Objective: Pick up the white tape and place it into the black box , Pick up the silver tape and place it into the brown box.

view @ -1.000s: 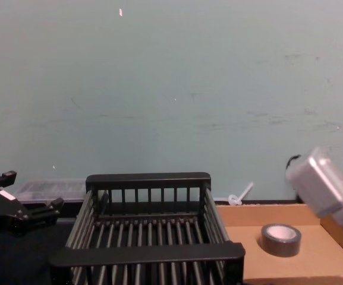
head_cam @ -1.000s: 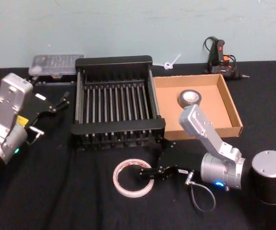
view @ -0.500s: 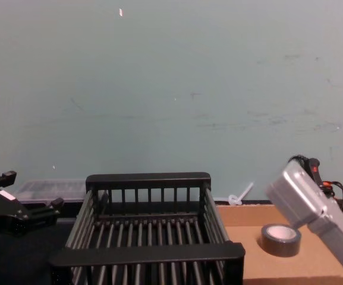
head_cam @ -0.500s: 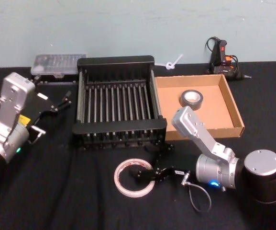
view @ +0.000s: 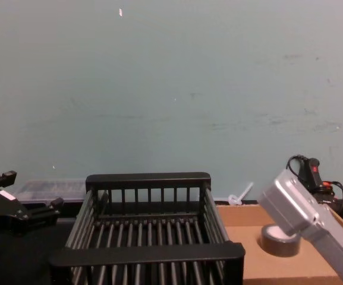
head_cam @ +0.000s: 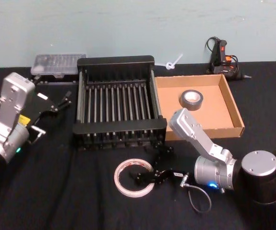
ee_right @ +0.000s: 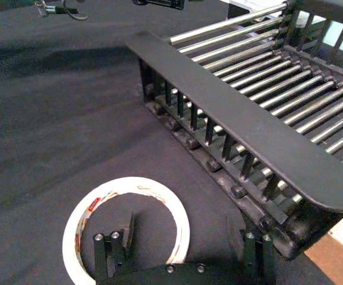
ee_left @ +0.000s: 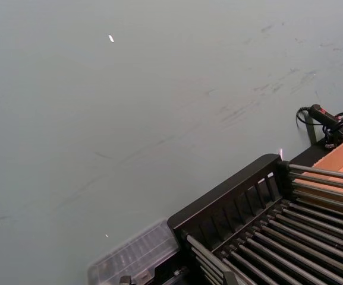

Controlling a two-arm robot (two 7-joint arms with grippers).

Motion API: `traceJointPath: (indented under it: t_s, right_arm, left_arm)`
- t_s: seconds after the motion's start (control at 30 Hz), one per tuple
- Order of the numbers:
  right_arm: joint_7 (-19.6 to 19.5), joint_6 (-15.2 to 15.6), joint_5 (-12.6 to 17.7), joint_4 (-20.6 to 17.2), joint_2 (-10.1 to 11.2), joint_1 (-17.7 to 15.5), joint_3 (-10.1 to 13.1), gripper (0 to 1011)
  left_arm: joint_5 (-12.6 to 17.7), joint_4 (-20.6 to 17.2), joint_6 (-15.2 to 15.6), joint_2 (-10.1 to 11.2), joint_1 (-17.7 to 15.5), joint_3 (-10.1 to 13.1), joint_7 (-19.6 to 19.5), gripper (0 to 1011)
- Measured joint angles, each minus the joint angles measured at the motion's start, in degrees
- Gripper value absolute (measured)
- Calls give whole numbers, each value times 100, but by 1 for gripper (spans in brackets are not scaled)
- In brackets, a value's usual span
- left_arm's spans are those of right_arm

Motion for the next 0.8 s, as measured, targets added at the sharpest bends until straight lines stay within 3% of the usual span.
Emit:
traceJointPath:
  t_s: [0.8]
  right_arm:
    - [-33,-17,-46,-10,-8,-50,-9,1002]
  left_arm:
    - [0,0,0,0,0,0,0,1001]
